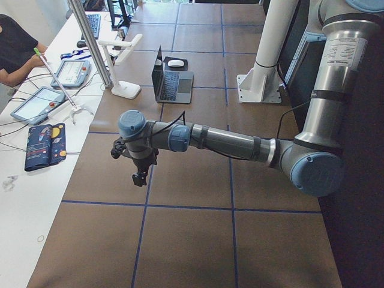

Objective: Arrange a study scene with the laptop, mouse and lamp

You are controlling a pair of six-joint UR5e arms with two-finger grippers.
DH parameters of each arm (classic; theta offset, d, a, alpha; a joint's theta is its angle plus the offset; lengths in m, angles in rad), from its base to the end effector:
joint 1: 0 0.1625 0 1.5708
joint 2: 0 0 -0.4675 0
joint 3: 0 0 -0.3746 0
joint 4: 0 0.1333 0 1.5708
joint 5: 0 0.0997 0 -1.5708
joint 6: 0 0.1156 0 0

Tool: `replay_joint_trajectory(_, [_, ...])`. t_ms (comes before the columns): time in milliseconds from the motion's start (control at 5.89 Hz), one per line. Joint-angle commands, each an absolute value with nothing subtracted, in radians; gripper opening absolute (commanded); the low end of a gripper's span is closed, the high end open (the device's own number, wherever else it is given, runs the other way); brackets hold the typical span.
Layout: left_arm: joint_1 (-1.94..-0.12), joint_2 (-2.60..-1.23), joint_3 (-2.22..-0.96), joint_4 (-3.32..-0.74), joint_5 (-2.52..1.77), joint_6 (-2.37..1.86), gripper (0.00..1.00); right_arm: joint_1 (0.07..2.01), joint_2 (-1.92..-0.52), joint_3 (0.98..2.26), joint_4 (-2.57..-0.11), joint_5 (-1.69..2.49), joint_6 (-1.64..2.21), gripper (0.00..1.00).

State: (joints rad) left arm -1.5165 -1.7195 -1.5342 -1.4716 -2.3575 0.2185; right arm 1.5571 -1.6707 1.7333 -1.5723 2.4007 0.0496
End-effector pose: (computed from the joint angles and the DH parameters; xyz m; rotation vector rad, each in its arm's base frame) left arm -0.0219 -0.5442 0.6633 0.0769 0.7855 0.2636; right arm 0.0421 -0.4321 0.6760 0.0313 -0.8310 0.0085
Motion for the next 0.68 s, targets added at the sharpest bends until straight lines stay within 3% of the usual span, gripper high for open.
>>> replay_joint_trajectory(0, [-1.535,-1.721,-1.467,-1.44,-2.347,0.238,1.0,1.542,-1.671,1.727,-1.58,2.405,0.048,1.0])
replay_joint_trajectory(510, [-1.585,-1.747,-1.425,-1.335,-2.349,0.242,1.0,1.474,-1.651,1.738,-1.632,2.391,0.038,1.0])
